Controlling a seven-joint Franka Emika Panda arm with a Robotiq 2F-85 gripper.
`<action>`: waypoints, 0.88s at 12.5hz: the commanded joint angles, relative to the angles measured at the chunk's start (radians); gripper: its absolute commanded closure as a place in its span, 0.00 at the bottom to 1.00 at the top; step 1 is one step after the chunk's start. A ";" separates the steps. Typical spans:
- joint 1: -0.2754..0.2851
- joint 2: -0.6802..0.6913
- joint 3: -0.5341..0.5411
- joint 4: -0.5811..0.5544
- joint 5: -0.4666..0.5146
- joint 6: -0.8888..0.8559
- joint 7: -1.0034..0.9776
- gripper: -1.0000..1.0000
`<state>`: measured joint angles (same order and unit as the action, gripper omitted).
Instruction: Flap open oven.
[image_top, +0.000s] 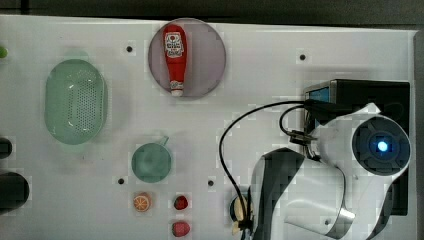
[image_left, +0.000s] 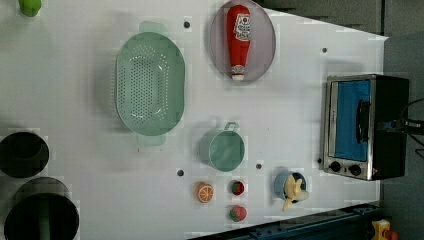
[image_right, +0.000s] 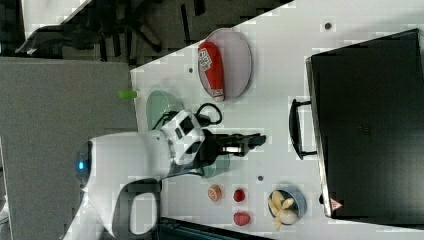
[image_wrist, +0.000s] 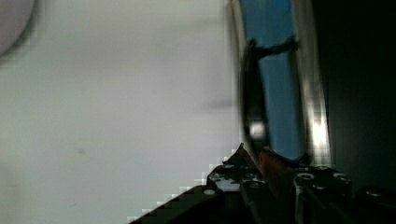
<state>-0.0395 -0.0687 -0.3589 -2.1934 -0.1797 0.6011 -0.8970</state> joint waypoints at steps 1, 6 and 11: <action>-0.011 0.046 -0.056 0.004 0.010 0.067 -0.181 0.82; -0.012 0.135 -0.089 -0.020 0.016 0.164 -0.209 0.82; -0.012 0.201 -0.080 -0.052 0.017 0.279 -0.208 0.82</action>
<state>-0.0581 0.1307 -0.4507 -2.2227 -0.1680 0.8677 -1.0605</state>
